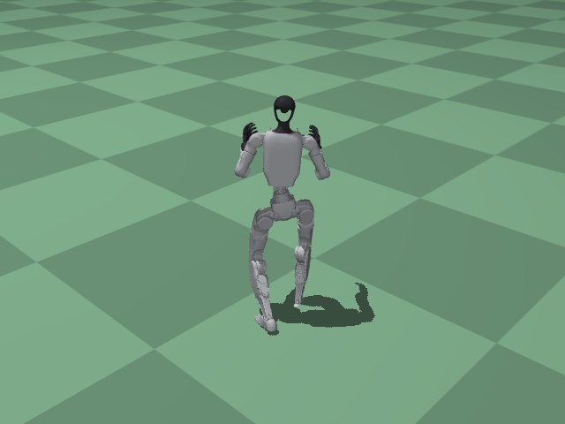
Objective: Dance
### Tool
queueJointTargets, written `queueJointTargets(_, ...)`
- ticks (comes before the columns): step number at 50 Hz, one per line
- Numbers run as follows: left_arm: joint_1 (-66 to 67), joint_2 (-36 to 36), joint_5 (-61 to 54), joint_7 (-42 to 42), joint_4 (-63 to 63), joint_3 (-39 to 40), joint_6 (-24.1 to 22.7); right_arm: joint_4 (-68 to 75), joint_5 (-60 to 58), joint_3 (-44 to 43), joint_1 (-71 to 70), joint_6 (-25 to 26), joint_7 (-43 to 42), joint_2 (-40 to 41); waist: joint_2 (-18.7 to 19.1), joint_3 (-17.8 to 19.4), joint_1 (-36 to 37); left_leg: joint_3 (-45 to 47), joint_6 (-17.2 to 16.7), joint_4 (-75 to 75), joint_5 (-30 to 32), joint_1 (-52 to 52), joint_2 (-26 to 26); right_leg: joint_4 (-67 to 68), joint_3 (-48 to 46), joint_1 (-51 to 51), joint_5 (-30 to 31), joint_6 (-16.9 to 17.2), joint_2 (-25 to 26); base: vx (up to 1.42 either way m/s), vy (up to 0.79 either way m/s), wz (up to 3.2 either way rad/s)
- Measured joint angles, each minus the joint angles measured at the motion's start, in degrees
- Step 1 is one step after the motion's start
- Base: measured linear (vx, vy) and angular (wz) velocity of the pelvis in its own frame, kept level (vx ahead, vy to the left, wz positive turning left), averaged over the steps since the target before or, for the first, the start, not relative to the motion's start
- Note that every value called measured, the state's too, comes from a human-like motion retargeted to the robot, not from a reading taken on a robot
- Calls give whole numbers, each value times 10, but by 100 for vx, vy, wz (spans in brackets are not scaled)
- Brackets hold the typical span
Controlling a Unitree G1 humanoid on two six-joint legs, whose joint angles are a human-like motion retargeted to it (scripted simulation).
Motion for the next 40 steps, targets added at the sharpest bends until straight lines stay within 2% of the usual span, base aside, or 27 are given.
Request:
queueJointTargets(2, -13, -9, -4, -3, 15, -16, -2, 20, -12, -1, -5, -4, -12, 8, -23, -6, -3, 14, 17, -67, -5, 16, -56, 28, 3, -21, -8, 10, -50, -20, 23, 45)
queueJointTargets(5, -21, -20, -4, -4, 24, -34, 0, 37, -27, 8, 0, 0, -15, 22, -27, -4, 1, 17, 33, -89, -32, 16, -80, 60, 4, -42, -6, 20, -80, -24, 23, 28)
queueJointTargets(7, -40, -24, 5, -5, 39, -47, 0, 52, -40, 17, -5, 2, -12, 28, -62, -16, 4, 20, 56, -158, -15, 21, -148, 77, 20, -72, -2, 32, -133, -23, 24, 31)
queueJointTargets(10, -41, -28, 20, -6, 45, -64, 4, 55, -54, 39, 5, 7, -1, 35, -67, -7, 14, 14, 67, -147, -29, 15, -162, 111, 35, -90, 13, 45, -154, -28, 22, 13)
queueJointTargets(12, -58, -25, 38, -2, 58, -76, 5, 59, -68, 53, -4, 12, 7, 39, -94, -23, 16, 9, 86, -212, -1, 13, -215, 95, 56, -113, 32, 60, -182, -24, 22, 25)
queueJointTargets(15, -55, -22, 54, -3, 62, -90, 9, 54, -80, 77, 2, 16, 19, 40, -101, -15, 21, 2, 93, -196, -6, 5, -225, 126, 88, -130, 31, 74, -191, -29, 17, 16)
queueJointTargets(20, -59, -15, 74, 0, 67, -109, 16, 45, -98, 111, -5, 26, 34, 38, -121, -16, 23, -12, 104, -198, 7, -17, -252, 147, 148, -148, -27, 90, -193, -25, 12, 20)
queueJointTargets(28, -61, -2, 52, 8, 54, -126, 28, 27, -106, 155, -33, 47, 52, 28, -164, -12, 22, -25, 108, -198, 42, -56, -284, 261, 167, -155, -89, 78, -225, -22, 2, 14)
queueJointTargets(35, -59, 7, 31, 17, 31, -124, 36, 11, -90, 178, -70, 59, 62, 26, -226, -5, 31, -38, 113, -192, 75, -96, -328, 416, 188, -92, -124, 70, -245, -21, -7, 23)
queueJointTargets(40, -59, 13, 29, 21, 30, -117, 36, 5, -81, 188, -92, 56, 63, 27, -262, -3, 49, -43, 117, -225, 119, -105, -349, 389, 208, -15, -115, 86, -224, -25, -10, 18)
